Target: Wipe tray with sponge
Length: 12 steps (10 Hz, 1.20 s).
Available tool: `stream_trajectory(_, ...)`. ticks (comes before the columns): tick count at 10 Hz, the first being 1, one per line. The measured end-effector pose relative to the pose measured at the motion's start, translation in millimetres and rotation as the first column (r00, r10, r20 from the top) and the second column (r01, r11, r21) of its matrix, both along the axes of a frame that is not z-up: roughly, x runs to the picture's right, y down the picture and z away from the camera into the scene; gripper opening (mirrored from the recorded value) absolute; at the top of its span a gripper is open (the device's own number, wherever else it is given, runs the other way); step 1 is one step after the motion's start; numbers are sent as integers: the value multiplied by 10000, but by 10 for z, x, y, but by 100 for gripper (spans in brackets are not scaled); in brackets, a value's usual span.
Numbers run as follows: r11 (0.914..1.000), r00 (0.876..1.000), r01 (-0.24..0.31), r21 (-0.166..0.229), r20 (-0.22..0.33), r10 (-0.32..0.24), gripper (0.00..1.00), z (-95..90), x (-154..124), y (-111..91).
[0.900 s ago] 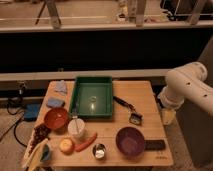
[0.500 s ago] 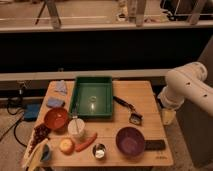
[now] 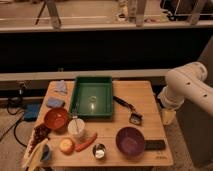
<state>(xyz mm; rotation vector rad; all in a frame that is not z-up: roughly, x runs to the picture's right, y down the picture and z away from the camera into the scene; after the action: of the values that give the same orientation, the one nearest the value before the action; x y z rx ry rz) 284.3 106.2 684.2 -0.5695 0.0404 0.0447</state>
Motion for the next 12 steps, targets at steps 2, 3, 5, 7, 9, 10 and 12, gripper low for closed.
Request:
stream_trajectory(2,10000,10000,0,0,0,0,80,0,0,0)
stream_trajectory(3,10000,10000,0,-1,0,0,80,0,0,0)
stream_trajectory(5,10000,10000,3,-1,-1,-3,80,-1,-1,0)
stream_trajectory(7,9998,9998,178,-3,72,-178,80,-20,-98,-53)
stream_trajectory(9,9990,9986,443,9,293,-443,80,-29,-408,-145)
stream_trajectory(10,9987,9981,516,7,339,-516,80,-35,-488,-173)
stream_trajectory(12,9975,9966,707,22,414,-708,80,-58,-531,-226)
